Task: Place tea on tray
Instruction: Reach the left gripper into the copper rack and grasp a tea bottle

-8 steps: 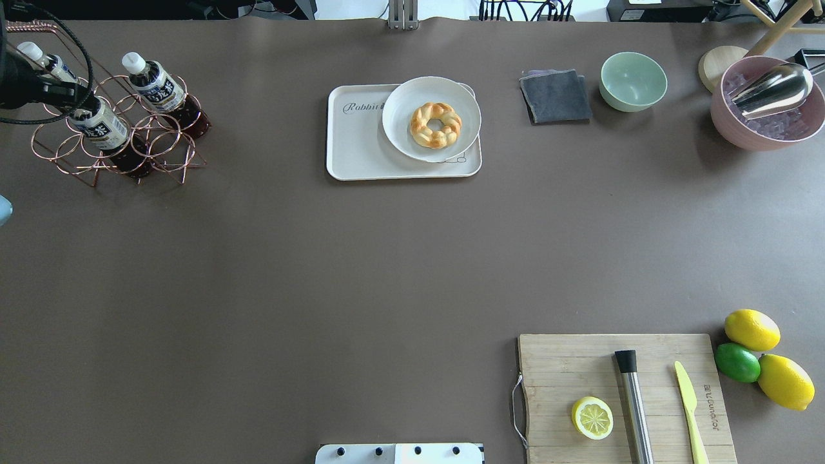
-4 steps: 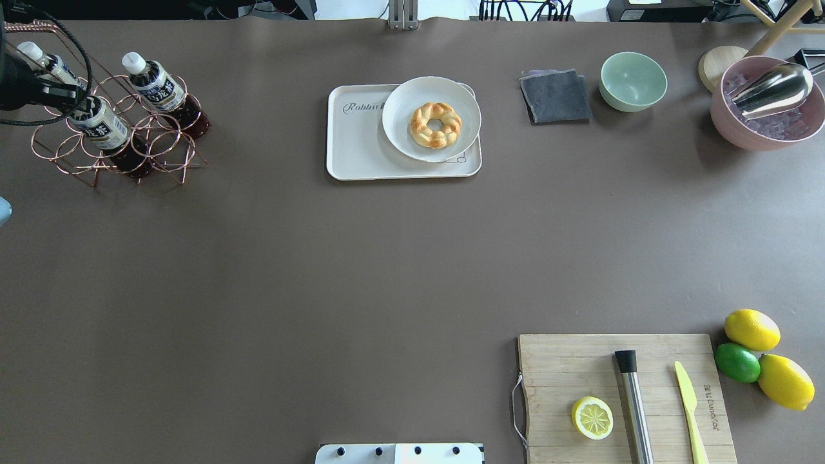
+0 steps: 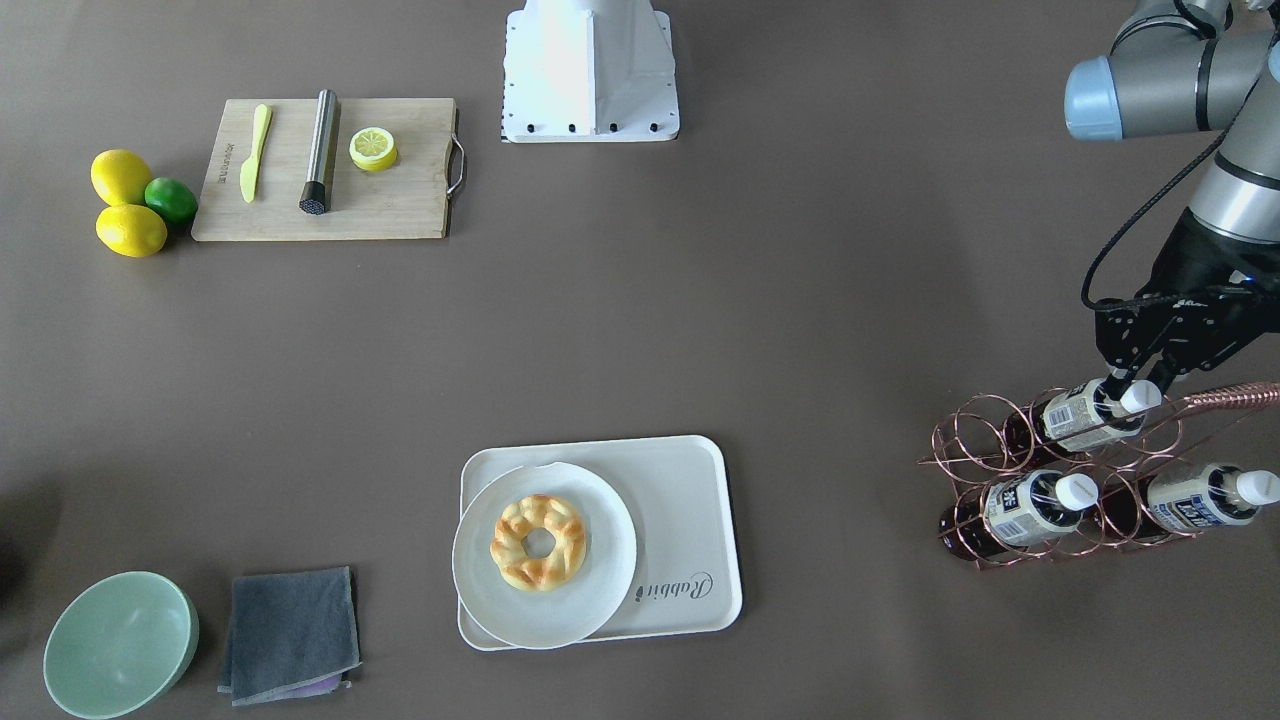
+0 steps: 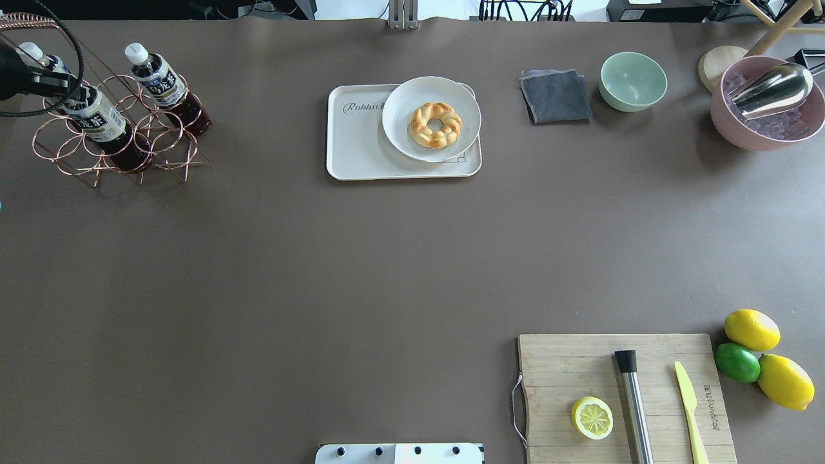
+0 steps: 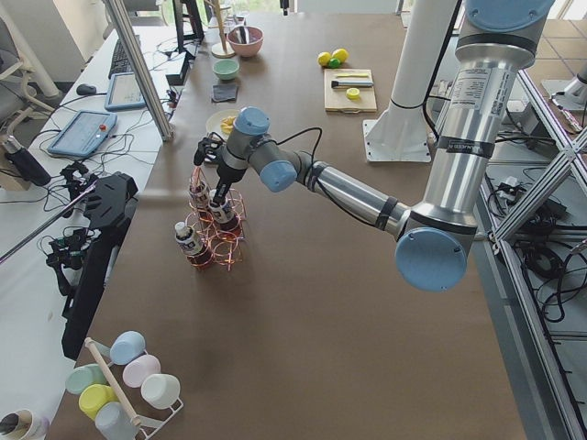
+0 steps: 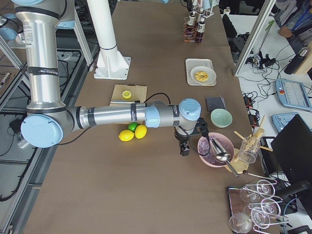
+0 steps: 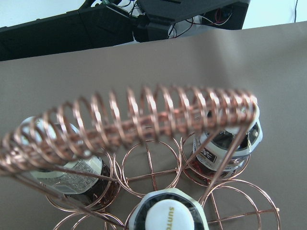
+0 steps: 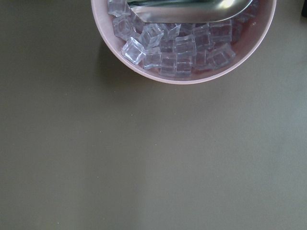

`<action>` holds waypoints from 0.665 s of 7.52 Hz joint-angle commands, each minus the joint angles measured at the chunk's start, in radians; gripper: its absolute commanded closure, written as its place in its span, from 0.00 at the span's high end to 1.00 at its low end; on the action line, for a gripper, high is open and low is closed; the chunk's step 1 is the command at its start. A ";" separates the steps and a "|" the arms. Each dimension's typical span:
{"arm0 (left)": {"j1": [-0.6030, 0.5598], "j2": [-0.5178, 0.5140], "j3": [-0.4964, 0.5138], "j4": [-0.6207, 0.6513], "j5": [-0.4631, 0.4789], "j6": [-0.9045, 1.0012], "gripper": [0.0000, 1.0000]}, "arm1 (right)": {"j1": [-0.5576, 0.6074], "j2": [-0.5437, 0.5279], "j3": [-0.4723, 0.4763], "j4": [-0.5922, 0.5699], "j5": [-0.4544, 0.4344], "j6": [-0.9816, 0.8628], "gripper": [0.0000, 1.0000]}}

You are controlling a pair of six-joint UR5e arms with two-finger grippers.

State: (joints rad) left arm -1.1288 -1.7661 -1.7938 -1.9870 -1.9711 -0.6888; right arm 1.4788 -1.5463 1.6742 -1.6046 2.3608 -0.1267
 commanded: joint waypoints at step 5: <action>-0.199 0.092 -0.179 0.008 -0.179 0.015 0.00 | 0.000 0.000 0.005 0.000 0.000 0.001 1.00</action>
State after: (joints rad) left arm -1.2482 -1.6800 -1.9376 -1.9811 -2.0606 -0.6755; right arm 1.4787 -1.5463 1.6809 -1.6045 2.3608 -0.1259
